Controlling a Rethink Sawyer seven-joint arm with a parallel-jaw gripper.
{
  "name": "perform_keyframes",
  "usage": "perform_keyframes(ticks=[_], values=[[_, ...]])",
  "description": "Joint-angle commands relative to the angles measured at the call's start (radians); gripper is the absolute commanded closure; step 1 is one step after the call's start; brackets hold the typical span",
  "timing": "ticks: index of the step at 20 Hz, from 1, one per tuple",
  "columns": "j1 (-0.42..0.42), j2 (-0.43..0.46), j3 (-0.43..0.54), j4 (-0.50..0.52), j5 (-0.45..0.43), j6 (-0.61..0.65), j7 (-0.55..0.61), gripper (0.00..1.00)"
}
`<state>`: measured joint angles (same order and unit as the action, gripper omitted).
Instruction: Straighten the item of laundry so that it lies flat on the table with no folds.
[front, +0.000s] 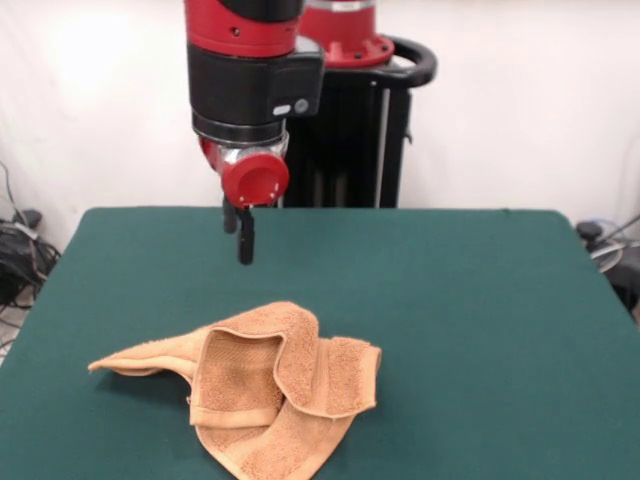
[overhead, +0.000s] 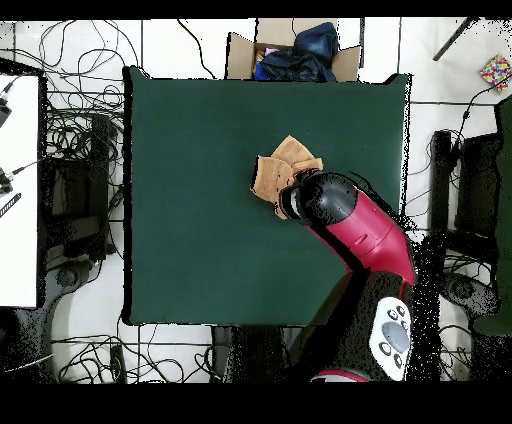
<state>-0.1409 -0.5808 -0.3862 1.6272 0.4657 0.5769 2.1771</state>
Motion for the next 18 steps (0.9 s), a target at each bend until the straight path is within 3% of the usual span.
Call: perform_keyframes(ticks=[1, 12, 18], values=[[0.016, 0.065, 0.006, -0.049, 0.074, 0.111, 0.363, 0.00], [0.028, 0.068, -0.004, -0.040, 0.073, 0.093, 0.404, 0.00], [0.056, 0.096, -0.045, -0.058, -0.021, 0.086, 0.308, 0.00]])
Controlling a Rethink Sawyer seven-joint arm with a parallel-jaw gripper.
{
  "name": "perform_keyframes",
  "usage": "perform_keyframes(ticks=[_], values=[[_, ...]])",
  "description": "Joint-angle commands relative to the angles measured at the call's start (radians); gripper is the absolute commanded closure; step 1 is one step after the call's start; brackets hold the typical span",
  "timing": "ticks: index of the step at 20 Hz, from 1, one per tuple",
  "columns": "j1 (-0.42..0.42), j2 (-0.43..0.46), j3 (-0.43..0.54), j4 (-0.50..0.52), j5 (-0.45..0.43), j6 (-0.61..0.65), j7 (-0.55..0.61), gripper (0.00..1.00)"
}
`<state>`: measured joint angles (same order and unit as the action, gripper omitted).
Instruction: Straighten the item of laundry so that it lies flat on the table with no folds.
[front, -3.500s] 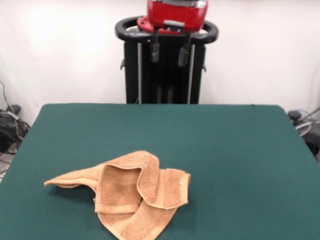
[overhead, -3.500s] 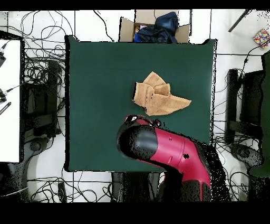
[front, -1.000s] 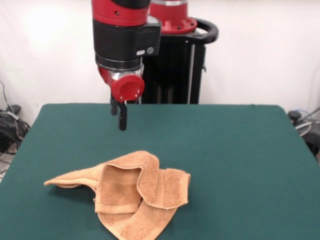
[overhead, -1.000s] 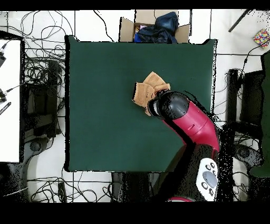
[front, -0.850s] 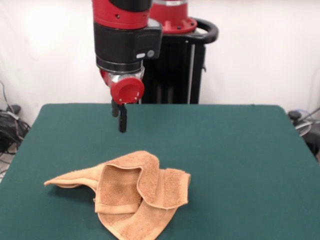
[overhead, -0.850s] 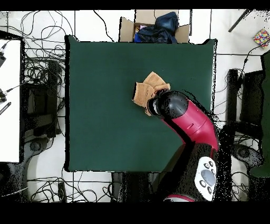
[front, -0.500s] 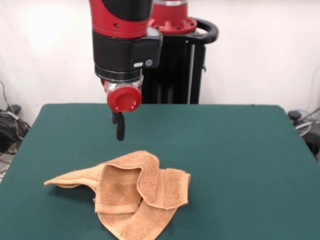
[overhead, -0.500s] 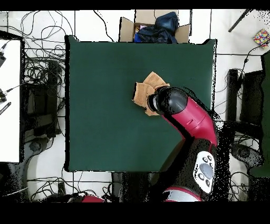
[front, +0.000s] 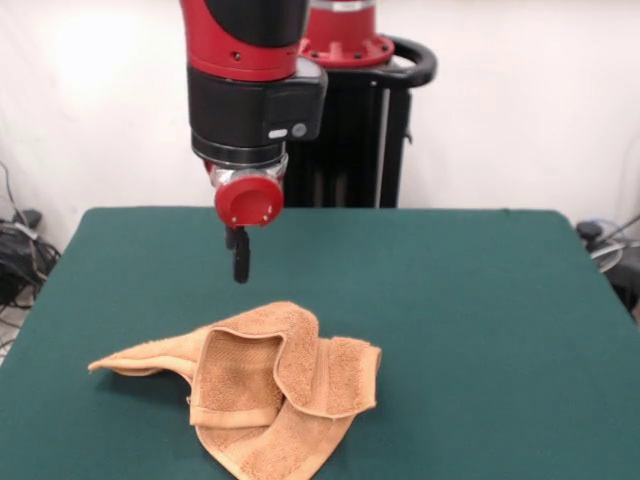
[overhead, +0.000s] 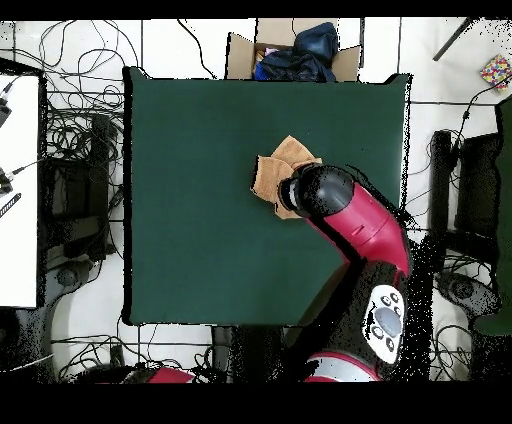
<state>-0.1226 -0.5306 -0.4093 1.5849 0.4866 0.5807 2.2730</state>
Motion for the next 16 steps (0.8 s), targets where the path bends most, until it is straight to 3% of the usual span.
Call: perform_keyframes(ticks=[1, 9, 14, 16], values=[[0.043, 0.049, -0.021, -0.016, -0.045, 0.084, 0.208, 0.00], [0.049, 0.025, 0.105, 0.022, -0.005, 0.002, 0.124, 0.00], [0.110, 0.059, 0.057, -0.009, -0.040, -0.007, 0.144, 0.00], [0.158, 0.080, -0.004, -0.036, -0.092, -0.014, 0.132, 0.00]])
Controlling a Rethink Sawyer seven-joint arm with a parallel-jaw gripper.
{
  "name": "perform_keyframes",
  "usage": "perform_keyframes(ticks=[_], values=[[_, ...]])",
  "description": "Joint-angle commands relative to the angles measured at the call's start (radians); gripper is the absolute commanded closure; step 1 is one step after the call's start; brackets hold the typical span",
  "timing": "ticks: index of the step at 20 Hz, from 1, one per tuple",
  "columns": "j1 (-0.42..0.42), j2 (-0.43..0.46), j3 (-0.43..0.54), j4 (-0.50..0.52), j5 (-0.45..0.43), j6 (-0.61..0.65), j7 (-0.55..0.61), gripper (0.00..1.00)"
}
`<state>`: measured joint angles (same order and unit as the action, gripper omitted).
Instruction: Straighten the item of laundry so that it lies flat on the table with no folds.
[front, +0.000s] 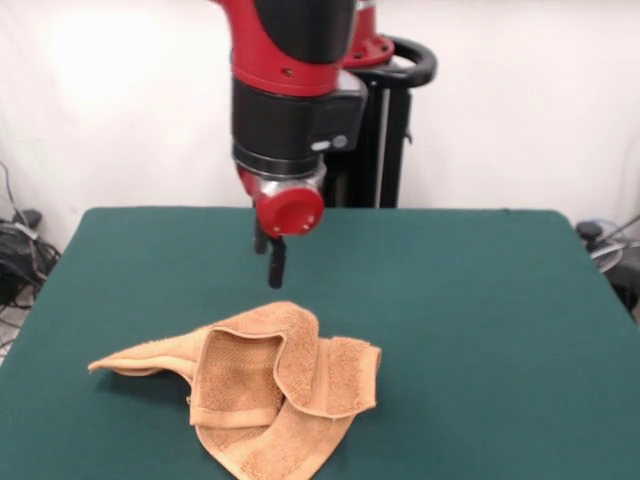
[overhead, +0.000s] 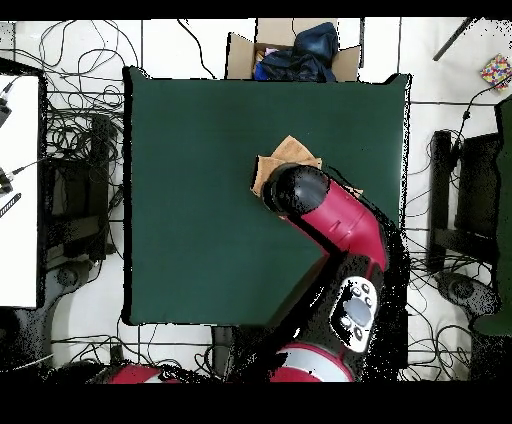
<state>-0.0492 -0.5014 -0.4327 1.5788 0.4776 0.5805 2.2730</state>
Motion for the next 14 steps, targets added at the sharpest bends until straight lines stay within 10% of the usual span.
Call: perform_keyframes(ticks=[1, 6, 14], values=[[0.054, 0.029, 0.070, 0.009, -0.068, -0.035, 0.100, 0.00], [-0.070, 0.008, 0.270, 0.094, -0.003, -0.110, 0.011, 0.00], [-0.073, 0.028, 0.220, 0.036, -0.111, -0.119, 0.006, 0.00]])
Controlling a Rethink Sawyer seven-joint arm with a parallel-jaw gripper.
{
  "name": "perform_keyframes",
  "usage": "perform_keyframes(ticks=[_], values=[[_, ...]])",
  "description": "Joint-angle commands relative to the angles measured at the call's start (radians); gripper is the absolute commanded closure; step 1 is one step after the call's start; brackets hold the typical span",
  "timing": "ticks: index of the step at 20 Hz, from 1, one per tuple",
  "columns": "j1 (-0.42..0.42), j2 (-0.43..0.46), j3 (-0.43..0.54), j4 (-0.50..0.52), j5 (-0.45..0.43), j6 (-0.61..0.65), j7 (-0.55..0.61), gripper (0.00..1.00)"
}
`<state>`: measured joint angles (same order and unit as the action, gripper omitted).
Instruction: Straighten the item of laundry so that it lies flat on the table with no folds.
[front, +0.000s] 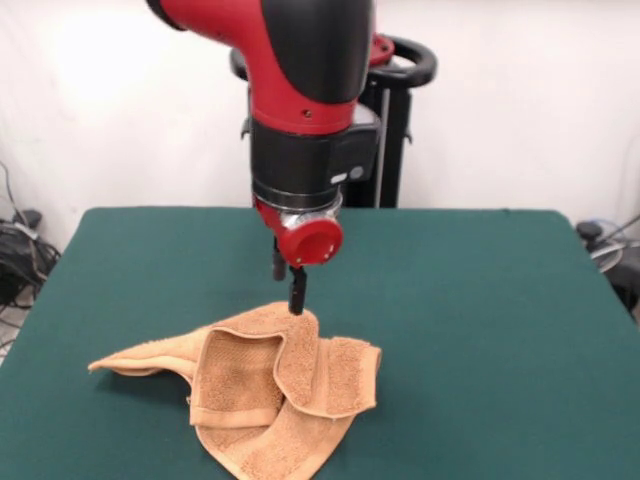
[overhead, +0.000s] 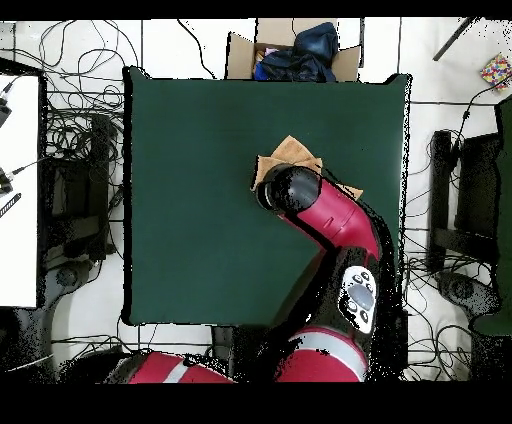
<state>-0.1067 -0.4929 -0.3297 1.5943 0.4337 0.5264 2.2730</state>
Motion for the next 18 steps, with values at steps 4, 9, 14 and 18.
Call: perform_keyframes(ticks=[4, 9, 14, 18], values=[[0.028, 0.040, 0.050, -0.042, -0.046, 0.027, 0.131, 0.00], [0.068, 0.058, -0.005, -0.093, -0.036, 0.102, 0.210, 0.00], [0.112, 0.065, -0.047, -0.121, 0.004, 0.129, 0.284, 0.00], [0.129, 0.096, -0.069, -0.173, -0.001, 0.135, 0.271, 0.00]])
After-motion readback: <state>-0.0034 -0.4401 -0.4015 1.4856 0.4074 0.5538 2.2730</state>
